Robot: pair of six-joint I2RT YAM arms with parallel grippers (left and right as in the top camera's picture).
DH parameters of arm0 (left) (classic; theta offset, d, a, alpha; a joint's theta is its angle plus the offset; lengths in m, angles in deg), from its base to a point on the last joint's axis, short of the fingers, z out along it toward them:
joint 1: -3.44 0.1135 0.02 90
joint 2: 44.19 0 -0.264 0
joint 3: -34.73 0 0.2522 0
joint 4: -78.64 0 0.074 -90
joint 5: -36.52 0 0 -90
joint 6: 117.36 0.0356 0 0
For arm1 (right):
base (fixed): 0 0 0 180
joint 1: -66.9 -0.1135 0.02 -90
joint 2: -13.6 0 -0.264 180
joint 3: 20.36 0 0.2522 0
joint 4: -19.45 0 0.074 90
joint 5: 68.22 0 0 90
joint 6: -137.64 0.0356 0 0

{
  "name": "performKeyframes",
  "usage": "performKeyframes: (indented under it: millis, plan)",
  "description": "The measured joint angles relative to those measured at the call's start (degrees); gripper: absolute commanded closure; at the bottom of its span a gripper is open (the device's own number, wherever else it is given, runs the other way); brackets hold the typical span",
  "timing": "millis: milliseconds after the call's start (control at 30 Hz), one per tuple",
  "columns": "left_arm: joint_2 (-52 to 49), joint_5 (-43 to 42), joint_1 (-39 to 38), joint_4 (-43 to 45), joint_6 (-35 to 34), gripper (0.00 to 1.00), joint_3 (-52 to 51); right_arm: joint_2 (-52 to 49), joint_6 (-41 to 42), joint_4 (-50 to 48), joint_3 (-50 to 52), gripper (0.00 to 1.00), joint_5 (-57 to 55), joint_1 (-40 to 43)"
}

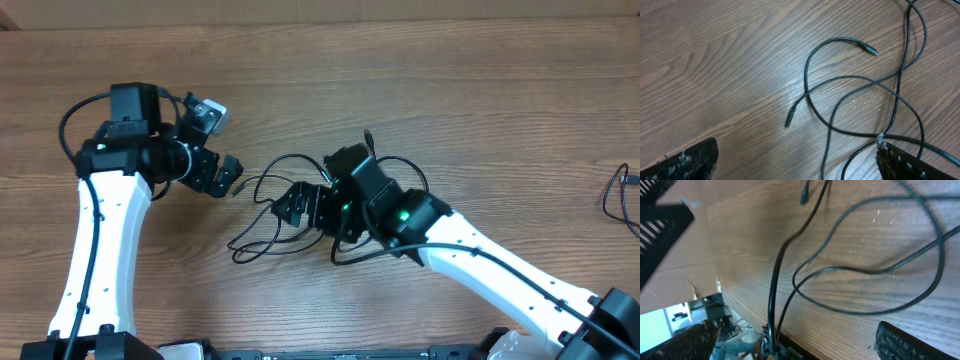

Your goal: Untangle cables

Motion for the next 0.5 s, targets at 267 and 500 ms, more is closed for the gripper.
performKeyframes:
  millis: [267, 500]
  plan:
    - [0.0, -0.4, 2.3, -0.4, 0.1, 0.0, 0.0, -1.0, 1.6, -4.4, 0.0, 0.23, -6.5, -7.3]
    - [0.0, -0.6, 2.3, -0.4, 0.1, 0.01, 0.0, -5.6, 2.3, -6.1, 0.0, 0.28, -7.8, -8.8]
